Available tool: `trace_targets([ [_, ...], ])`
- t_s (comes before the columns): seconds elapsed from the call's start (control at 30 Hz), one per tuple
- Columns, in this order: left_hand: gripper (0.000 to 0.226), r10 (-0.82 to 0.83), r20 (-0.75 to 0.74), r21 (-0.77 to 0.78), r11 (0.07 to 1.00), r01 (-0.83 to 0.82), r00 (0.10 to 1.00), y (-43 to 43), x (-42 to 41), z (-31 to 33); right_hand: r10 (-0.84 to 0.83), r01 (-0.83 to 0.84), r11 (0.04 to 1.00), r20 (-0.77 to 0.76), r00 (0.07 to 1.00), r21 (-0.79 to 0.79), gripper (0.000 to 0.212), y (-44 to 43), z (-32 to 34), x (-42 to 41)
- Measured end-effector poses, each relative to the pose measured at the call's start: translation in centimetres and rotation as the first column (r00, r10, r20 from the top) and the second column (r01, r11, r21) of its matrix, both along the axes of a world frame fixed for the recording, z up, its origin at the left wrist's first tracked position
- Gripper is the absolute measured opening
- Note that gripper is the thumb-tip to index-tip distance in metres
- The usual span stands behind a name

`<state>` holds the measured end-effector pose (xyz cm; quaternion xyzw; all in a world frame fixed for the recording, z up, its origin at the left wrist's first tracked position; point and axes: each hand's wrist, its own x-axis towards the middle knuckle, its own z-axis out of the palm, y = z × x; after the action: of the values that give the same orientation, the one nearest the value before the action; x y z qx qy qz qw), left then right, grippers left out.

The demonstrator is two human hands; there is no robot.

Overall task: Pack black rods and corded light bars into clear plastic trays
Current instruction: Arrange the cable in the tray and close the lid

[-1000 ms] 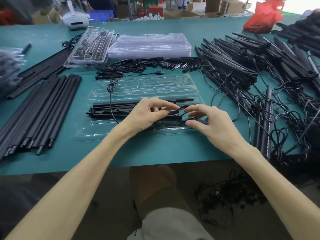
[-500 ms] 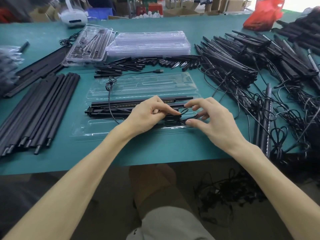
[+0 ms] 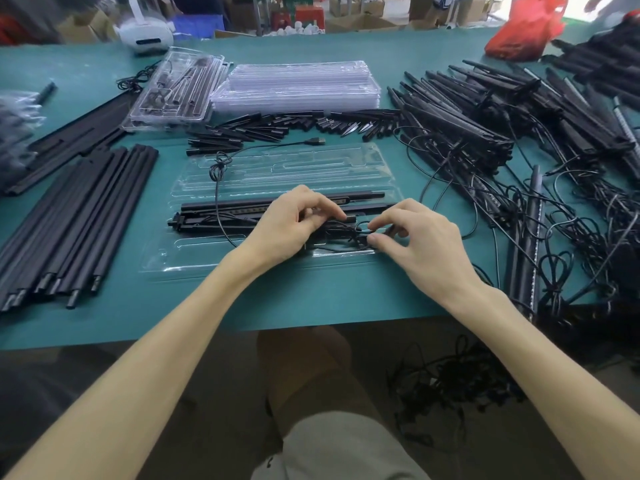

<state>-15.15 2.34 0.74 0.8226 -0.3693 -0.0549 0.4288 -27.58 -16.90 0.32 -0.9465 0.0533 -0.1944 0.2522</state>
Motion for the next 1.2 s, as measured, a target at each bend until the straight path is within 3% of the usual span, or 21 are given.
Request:
trace_targets([
  [0.17, 0.021, 0.014, -0.008, 0.000, 1.000, -0.014, 1.000, 0.1, 0.1, 0.0, 0.032, -0.034, 0.991, -0.016, 0.999, -0.132, 0.026, 0.5, -0.5, -0.6],
  [0.37, 0.015, -0.032, -0.018, -0.011, 0.999, 0.031, 0.999, 0.1, -0.1, 0.2, 0.039, -0.037, 0.981, 0.007, 0.999, -0.190, 0.028, 0.8, -0.5, -1.0],
  [1.03, 0.008, 0.046, 0.071, -0.004, 0.999, -0.045, 0.996, -0.7, -0.1, -0.8, 0.108, -0.101, 0.982, 0.036, 0.994, -0.157, 0.034, 0.6, -0.3, -1.4],
  [1.2, 0.009, 0.044, -0.001, -0.038, 0.998, -0.044, 0.999, -0.9, 0.0, -0.9, 0.129, -0.122, 0.982, 0.041, 0.991, -0.147, 0.035, 0.5, -0.4, -1.3],
])
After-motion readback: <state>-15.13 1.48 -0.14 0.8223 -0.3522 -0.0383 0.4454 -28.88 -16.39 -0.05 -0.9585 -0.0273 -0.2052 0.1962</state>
